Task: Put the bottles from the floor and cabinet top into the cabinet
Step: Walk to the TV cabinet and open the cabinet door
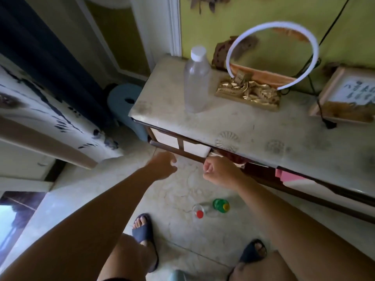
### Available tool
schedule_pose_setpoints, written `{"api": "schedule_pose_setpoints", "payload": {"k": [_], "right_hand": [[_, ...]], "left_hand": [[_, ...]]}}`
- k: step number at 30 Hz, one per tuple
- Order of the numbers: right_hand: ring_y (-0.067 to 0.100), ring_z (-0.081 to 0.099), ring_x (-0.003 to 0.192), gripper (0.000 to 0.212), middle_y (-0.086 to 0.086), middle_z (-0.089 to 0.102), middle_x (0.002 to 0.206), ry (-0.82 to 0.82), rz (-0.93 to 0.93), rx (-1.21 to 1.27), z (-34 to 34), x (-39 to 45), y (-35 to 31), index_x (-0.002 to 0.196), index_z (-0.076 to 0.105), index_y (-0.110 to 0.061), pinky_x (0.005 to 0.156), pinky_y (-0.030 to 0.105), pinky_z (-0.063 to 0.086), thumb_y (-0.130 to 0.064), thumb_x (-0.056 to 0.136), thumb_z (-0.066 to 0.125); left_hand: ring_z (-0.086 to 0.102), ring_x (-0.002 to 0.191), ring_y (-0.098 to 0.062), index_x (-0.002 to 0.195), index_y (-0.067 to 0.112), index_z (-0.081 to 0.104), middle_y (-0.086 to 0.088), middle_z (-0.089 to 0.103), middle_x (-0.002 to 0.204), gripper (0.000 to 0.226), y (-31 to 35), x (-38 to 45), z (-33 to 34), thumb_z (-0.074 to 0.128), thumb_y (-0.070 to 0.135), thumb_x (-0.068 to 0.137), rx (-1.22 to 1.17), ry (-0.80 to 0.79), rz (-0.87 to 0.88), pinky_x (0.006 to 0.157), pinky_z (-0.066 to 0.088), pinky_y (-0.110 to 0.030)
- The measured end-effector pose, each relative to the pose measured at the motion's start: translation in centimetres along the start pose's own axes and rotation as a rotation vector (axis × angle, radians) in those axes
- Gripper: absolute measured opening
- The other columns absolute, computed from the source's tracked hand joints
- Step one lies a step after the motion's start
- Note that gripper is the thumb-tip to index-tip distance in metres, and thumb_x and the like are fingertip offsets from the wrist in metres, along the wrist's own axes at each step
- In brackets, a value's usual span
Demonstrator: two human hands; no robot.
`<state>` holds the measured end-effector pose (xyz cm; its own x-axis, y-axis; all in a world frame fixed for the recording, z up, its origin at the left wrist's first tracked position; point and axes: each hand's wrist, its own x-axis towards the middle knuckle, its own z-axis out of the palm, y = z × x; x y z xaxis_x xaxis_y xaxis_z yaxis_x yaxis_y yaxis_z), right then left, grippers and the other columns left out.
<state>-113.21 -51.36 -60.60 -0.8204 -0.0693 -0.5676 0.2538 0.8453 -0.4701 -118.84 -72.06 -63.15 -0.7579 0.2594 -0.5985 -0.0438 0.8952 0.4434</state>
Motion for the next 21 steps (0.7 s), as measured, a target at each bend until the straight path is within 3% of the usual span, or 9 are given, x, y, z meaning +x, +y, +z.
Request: {"api": "schedule_pose_setpoints", "payload": {"k": [6,8,10,11,15,17,21], "right_hand": [[0.026,0.066,0.097,0.02,0.008,0.073,0.101,-0.046,0.057,-0.059,4.5,5.1,5.8,0.094,0.071,-0.014,0.086,0.036,0.054,-0.025,0.084,0.058],[0.025,0.064,0.094,0.018,0.006,0.068,0.102,-0.03,0.065,-0.061,5.5,6.7,7.1,0.094,0.066,-0.013,0.079,0.035,0.053,-0.026,0.084,0.06],[0.022,0.06,0.087,0.008,0.003,0.061,0.096,0.017,0.058,0.009,6.8,8.0,7.8,0.08,0.059,-0.02,0.065,0.03,0.047,-0.026,0.083,0.061],[0.021,0.06,0.088,0.009,0.003,0.062,0.096,0.04,0.059,0.075,7.6,8.7,8.2,0.079,0.058,-0.018,0.065,0.03,0.047,-0.027,0.081,0.061],[0.021,0.056,0.113,0.054,0.003,0.058,0.121,0.096,0.032,0.277,11.0,11.1,9.3,0.116,0.055,-0.015,0.087,0.034,0.048,-0.04,0.069,0.062],[0.025,0.055,0.118,0.063,0.006,0.058,0.128,0.154,0.049,0.313,11.6,11.6,9.2,0.13,0.049,-0.016,0.087,0.033,0.046,-0.035,0.072,0.067],[0.03,0.04,0.136,0.089,0.007,0.038,0.15,0.281,0.122,0.414,11.5,13.4,8.4,0.151,0.019,-0.017,0.102,0.039,0.04,-0.029,0.08,0.071]], "left_hand": [[0.057,0.107,-0.022,0.11,0.016,0.065,-0.007,0.061,0.121,0.026,-3.3,5.4,5.0,0.061,0.027,0.086,0.078,-0.004,0.01,0.097,0.046,-0.035],[0.059,0.107,-0.024,0.112,0.01,0.064,-0.01,0.061,0.122,0.028,-3.8,6.8,6.2,0.063,0.021,0.086,0.057,0.03,0.016,0.094,0.047,-0.034],[0.059,0.105,-0.023,0.114,0.01,0.063,-0.011,0.06,0.123,0.03,-4.1,8.2,7.5,0.064,0.019,0.086,0.047,0.06,0.036,0.086,0.047,-0.028],[0.059,0.103,-0.021,0.115,0.01,0.062,-0.01,0.06,0.123,0.03,-4.1,8.8,8.1,0.063,0.02,0.086,0.045,0.063,0.055,0.082,0.045,-0.026],[0.059,0.099,-0.021,0.11,0.006,0.064,-0.006,0.061,0.106,0.027,-4.1,10.6,10.2,0.059,0.019,0.088,0.053,0.109,0.126,0.079,0.042,-0.028],[0.059,0.095,-0.02,0.109,0.007,0.063,-0.006,0.062,0.105,0.027,-4.2,11.3,11.0,0.059,0.022,0.087,0.008,0.15,0.129,0.077,0.043,-0.028],[0.057,0.09,-0.018,0.116,0.005,0.058,-0.008,0.06,0.108,0.033,-4.4,11.9,12.5,0.062,0.019,0.086,-0.088,0.17,0.122,0.071,0.046,-0.025]]}}
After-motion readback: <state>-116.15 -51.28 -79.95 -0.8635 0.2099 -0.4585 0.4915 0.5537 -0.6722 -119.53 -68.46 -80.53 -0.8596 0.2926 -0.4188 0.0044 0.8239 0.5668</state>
